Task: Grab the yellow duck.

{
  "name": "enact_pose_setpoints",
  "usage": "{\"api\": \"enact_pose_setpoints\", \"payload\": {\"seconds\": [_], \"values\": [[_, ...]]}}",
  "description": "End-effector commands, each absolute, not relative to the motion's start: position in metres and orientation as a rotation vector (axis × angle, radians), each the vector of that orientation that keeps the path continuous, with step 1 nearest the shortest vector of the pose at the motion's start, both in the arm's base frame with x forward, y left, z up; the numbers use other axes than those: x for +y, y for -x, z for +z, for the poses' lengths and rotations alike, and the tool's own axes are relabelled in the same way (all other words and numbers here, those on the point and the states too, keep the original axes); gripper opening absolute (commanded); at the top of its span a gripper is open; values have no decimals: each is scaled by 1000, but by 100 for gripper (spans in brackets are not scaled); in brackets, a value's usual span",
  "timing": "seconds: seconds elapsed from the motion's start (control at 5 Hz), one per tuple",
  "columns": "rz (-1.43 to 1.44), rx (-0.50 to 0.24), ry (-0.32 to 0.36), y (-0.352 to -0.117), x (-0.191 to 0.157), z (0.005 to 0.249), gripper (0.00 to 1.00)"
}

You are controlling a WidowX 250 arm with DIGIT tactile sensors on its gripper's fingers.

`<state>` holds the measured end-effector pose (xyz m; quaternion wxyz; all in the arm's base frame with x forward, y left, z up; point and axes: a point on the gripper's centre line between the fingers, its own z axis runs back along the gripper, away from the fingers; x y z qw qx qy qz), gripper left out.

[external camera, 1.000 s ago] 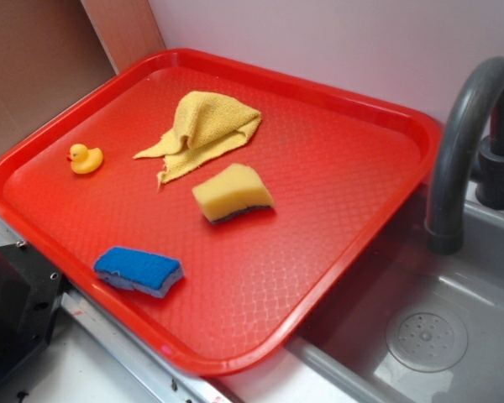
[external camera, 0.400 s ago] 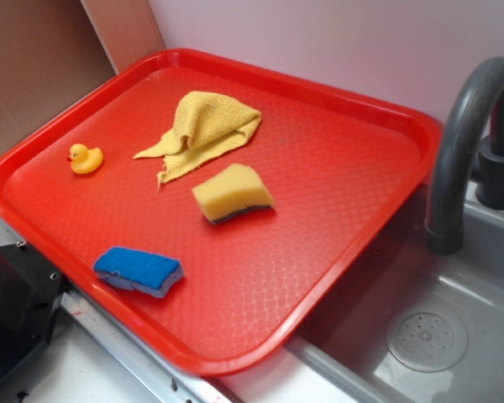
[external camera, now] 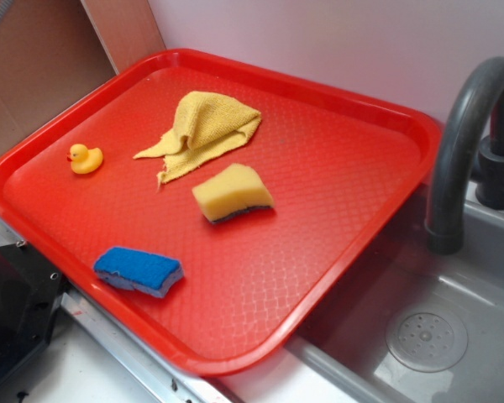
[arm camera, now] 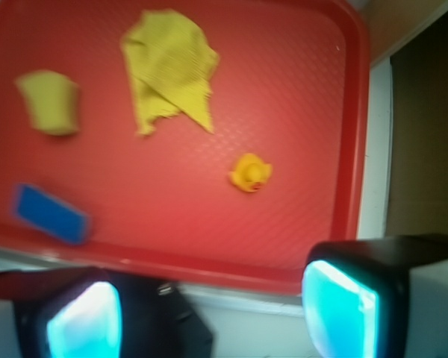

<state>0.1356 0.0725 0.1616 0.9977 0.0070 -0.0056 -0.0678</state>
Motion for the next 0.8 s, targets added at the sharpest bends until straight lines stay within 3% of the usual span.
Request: {"api": "enact_pose_setpoints", "payload": {"seconds": [0.0, 0.2, 0.6], "values": [[-110, 0, -43, -182, 124, 108, 100], [-173, 44, -52, -195, 122, 85, 100], [-294, 98, -19, -196, 106, 59, 100]]}}
